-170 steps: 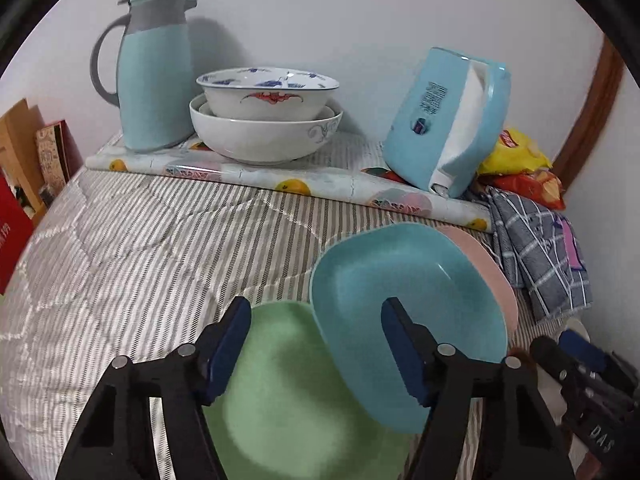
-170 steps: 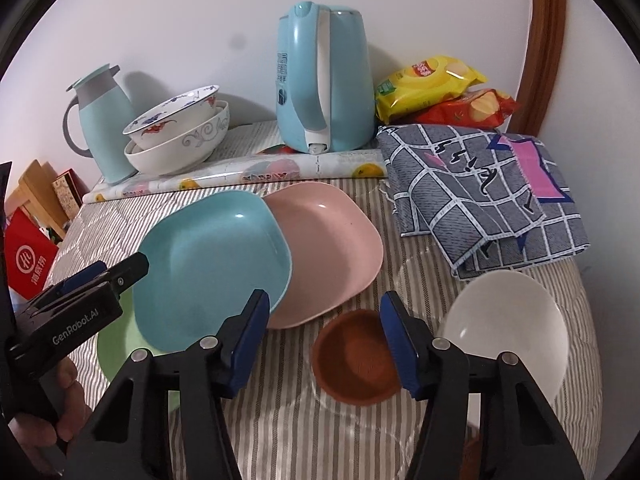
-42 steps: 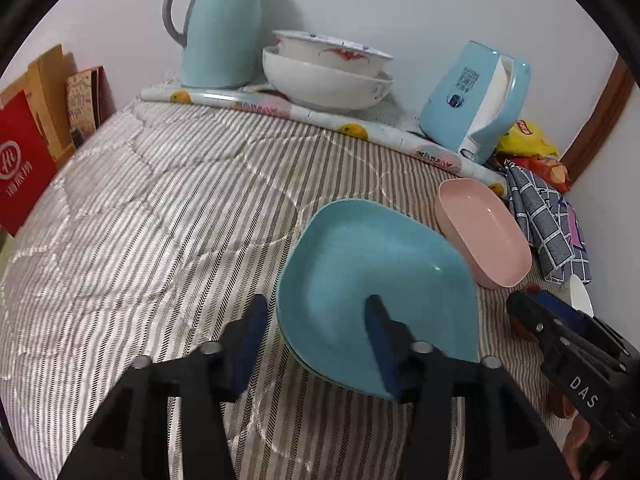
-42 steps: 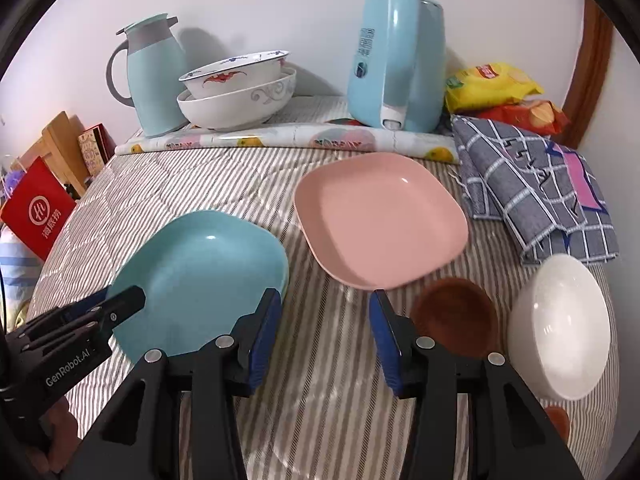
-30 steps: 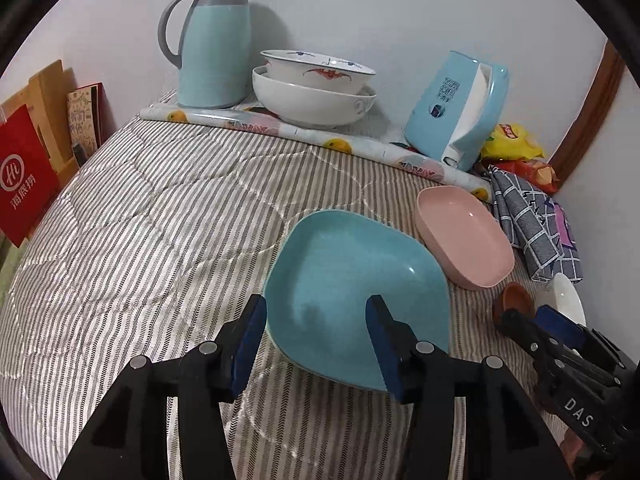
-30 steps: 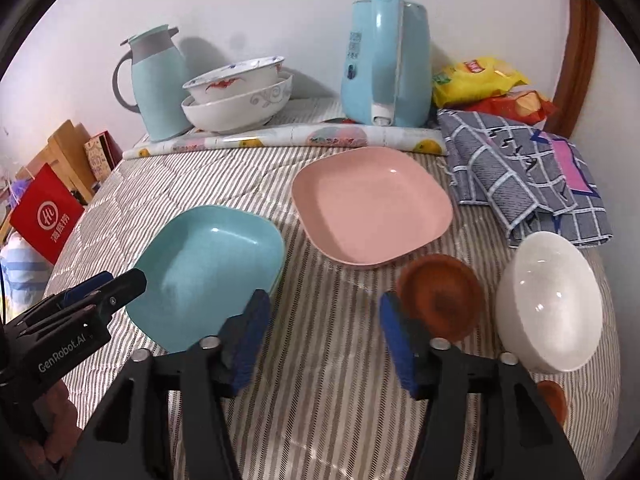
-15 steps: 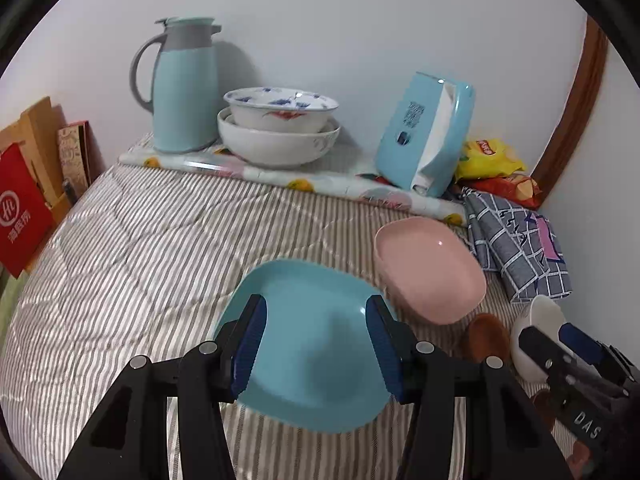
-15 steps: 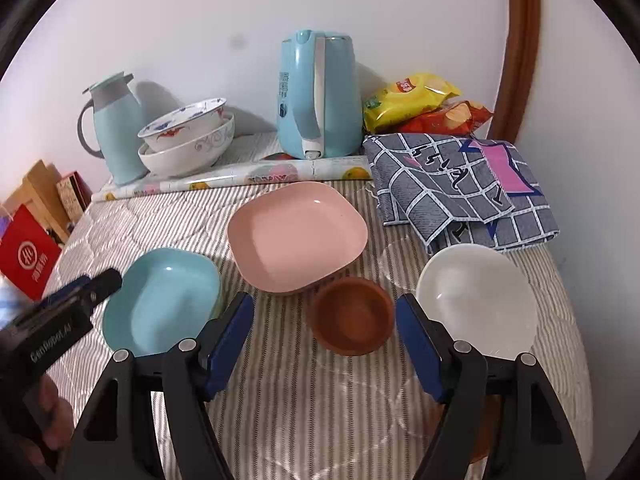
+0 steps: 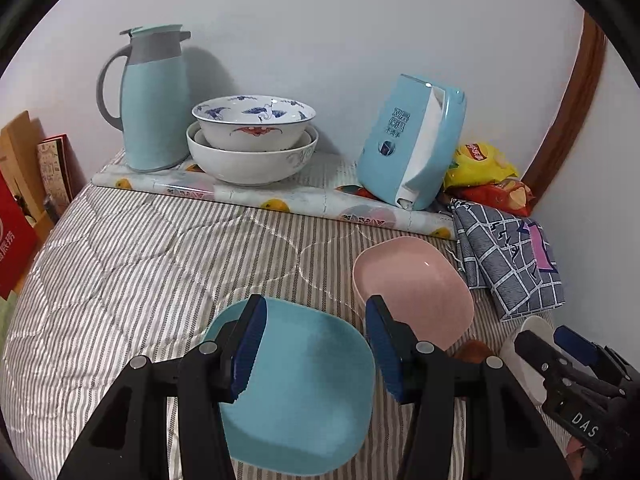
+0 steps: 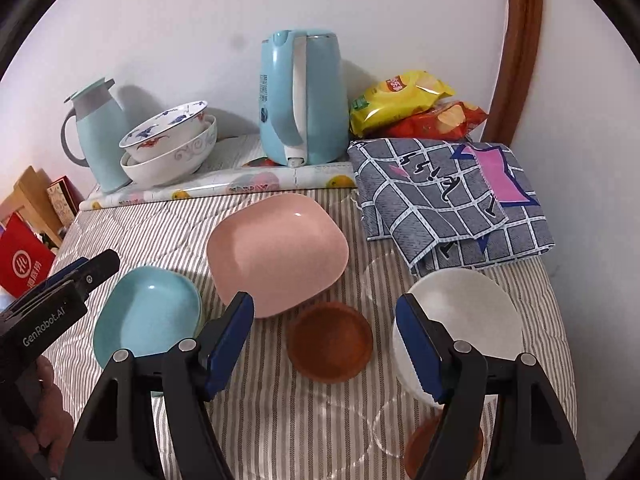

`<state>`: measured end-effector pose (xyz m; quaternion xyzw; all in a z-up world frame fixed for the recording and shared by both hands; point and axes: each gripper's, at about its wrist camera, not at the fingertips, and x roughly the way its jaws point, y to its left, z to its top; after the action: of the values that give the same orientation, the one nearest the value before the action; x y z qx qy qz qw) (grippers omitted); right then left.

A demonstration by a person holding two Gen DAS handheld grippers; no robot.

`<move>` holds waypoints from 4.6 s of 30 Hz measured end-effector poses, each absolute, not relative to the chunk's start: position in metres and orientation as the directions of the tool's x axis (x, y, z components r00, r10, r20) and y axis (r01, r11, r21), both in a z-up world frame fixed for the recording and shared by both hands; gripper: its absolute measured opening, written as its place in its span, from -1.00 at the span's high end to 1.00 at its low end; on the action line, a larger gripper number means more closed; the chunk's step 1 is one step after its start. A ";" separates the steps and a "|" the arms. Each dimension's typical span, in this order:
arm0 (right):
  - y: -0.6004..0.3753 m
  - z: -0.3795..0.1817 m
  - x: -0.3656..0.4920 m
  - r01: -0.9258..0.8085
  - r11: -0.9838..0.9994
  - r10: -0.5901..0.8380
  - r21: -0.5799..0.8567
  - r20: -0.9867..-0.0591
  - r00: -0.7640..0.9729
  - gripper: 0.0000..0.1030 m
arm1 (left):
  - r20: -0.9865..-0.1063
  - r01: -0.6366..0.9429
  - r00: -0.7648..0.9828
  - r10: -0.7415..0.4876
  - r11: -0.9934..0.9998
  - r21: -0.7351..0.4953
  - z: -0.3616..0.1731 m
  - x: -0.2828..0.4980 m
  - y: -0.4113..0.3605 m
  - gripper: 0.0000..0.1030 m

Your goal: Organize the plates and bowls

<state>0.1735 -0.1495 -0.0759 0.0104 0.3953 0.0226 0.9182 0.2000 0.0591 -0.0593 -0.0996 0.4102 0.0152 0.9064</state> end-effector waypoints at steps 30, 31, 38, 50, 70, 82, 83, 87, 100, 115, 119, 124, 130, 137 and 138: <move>-0.148 -0.091 0.244 -0.063 0.998 0.043 0.000 -0.733 0.679 -0.28 | -0.803 -0.170 0.593 -0.053 0.967 -0.190 -0.098 0.257 0.072 0.04; -0.148 -0.092 0.246 -0.065 0.998 0.042 -0.003 -0.735 0.677 -0.27 | -0.804 -0.167 0.591 -0.057 0.967 -0.191 -0.100 0.258 0.070 0.04; -0.154 -0.106 0.261 -0.049 0.999 0.045 0.018 -0.761 0.648 0.06 | -0.810 -0.141 0.579 -0.092 0.967 -0.210 -0.107 0.272 0.060 0.04; -0.158 -0.128 0.284 -0.056 0.998 0.057 0.030 -0.808 0.586 0.27 | -0.825 -0.078 0.551 -0.127 0.976 -0.202 -0.122 0.293 0.033 0.05; -0.158 -0.160 0.310 -0.052 0.997 0.072 0.053 -0.865 0.497 0.57 | -0.874 -0.041 0.478 -0.089 0.991 -0.124 -0.151 0.320 0.011 0.57; -0.156 -0.167 0.316 -0.063 0.996 0.083 0.059 -0.865 0.495 0.75 | -0.881 -0.028 0.469 -0.058 0.996 -0.081 -0.158 0.325 0.006 0.78; -0.156 -0.167 0.315 -0.064 0.996 0.080 0.055 -0.863 0.499 0.75 | -0.880 -0.028 0.470 -0.061 0.996 -0.085 -0.159 0.325 0.005 0.78; -0.154 -0.165 0.311 -0.069 0.997 0.070 0.039 -0.847 0.527 0.78 | -0.885 -0.010 0.461 -0.067 0.997 -0.081 -0.162 0.323 0.004 0.74; -0.165 -0.136 0.287 -0.063 0.996 0.091 0.066 -0.794 0.601 0.87 | -0.848 -0.016 0.528 -0.049 0.998 -0.068 -0.137 0.297 0.003 0.82; -0.157 -0.098 0.232 -0.077 0.992 0.122 0.095 -0.748 0.653 0.89 | -0.810 -0.033 0.582 -0.070 0.993 -0.109 -0.096 0.244 0.023 0.83; -0.150 -0.093 0.217 -0.080 0.992 0.129 0.103 -0.735 0.666 0.89 | -0.801 -0.037 0.595 -0.067 0.993 -0.111 -0.089 0.228 0.030 0.83; -0.143 -0.087 0.196 -0.095 0.989 0.148 0.114 -0.722 0.676 0.89 | -0.793 -0.053 0.606 -0.061 0.992 -0.117 -0.082 0.208 0.040 0.83; -0.135 -0.081 0.175 -0.105 0.987 0.158 0.118 -0.709 0.688 0.90 | -0.786 -0.068 0.614 -0.065 0.988 -0.135 -0.077 0.187 0.050 0.83; -0.127 -0.076 0.162 -0.126 0.983 0.182 0.131 -0.701 0.690 0.91 | -0.780 -0.087 0.623 -0.061 0.985 -0.147 -0.073 0.168 0.061 0.83; -0.124 -0.076 0.160 -0.128 0.983 0.182 0.130 -0.700 0.691 0.90 | -0.780 -0.089 0.623 -0.060 0.985 -0.147 -0.074 0.166 0.063 0.83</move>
<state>0.1603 -0.1240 -0.0757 0.0354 0.3842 0.0842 0.9187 0.1663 0.0634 -0.0737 -0.0857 0.4339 0.0081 0.8969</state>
